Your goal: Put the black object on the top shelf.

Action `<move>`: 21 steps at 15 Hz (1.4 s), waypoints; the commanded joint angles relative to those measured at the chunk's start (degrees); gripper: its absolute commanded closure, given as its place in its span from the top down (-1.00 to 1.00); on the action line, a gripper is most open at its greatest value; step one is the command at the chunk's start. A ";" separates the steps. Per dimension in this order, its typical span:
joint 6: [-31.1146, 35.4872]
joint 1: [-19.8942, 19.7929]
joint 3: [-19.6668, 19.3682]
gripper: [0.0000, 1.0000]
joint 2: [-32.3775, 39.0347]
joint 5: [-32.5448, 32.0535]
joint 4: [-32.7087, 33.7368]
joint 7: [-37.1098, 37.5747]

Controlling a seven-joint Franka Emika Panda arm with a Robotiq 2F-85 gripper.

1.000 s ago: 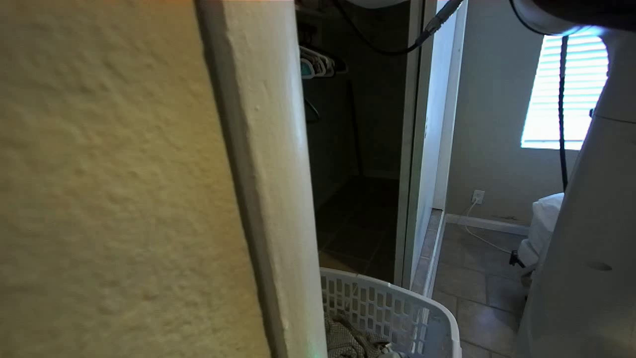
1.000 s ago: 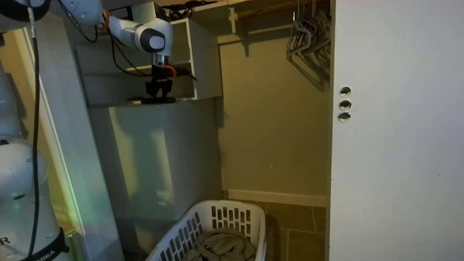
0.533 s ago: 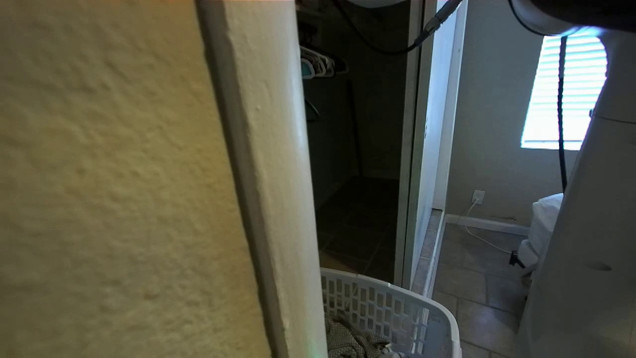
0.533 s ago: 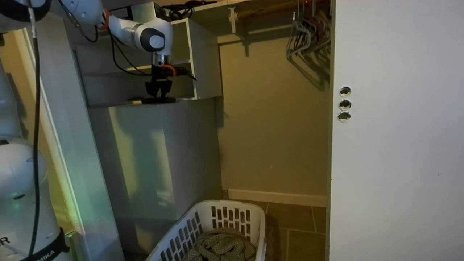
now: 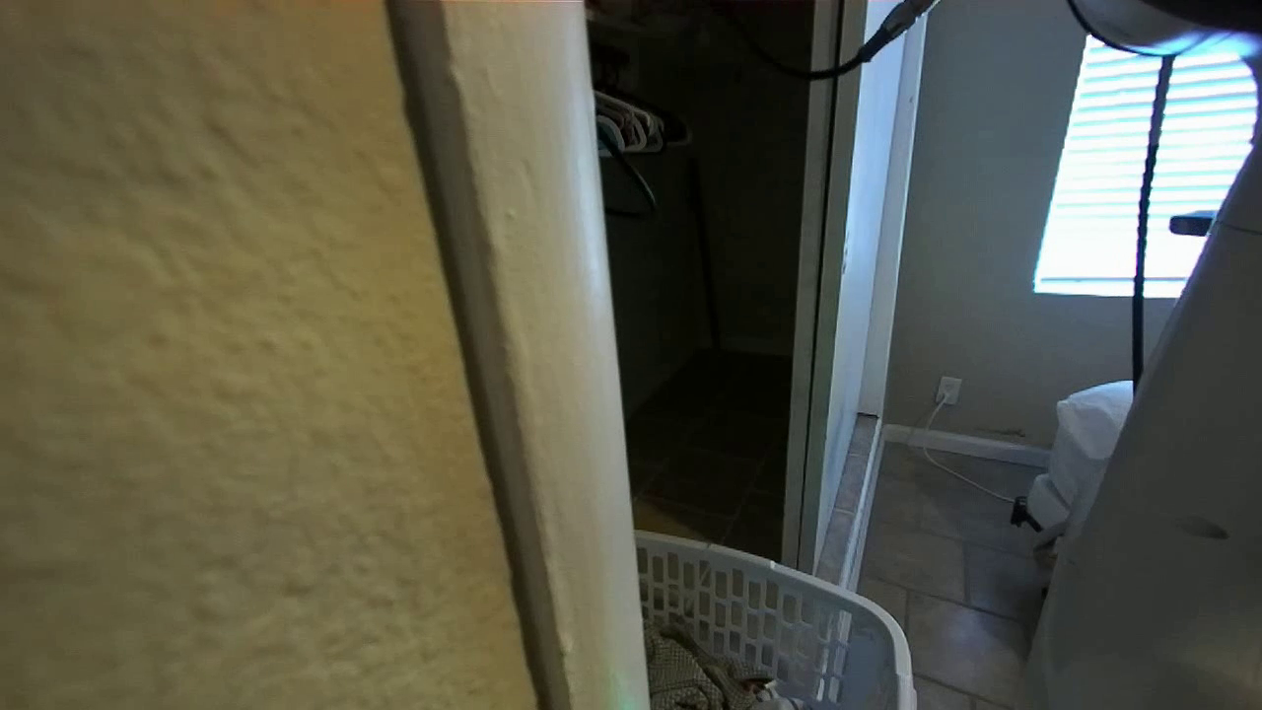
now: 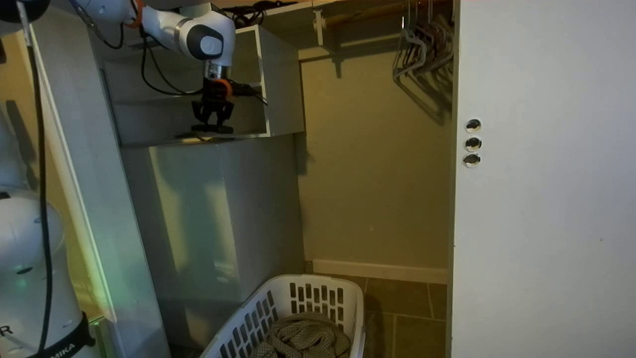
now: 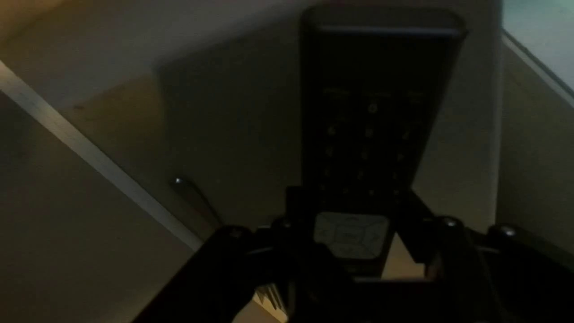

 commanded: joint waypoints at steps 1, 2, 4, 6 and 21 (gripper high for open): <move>-2.14 -0.31 -0.58 -0.44 -2.70 5.24 -0.32 7.11; -1.32 -0.19 -0.42 -0.44 -3.52 5.79 -0.80 10.67; 0.25 0.04 0.04 -0.44 -5.33 6.01 -1.91 17.89; 0.97 0.09 0.59 -0.44 -7.26 3.47 -3.00 25.47; 7.59 -0.03 2.24 -0.44 -16.57 -10.93 -3.50 62.71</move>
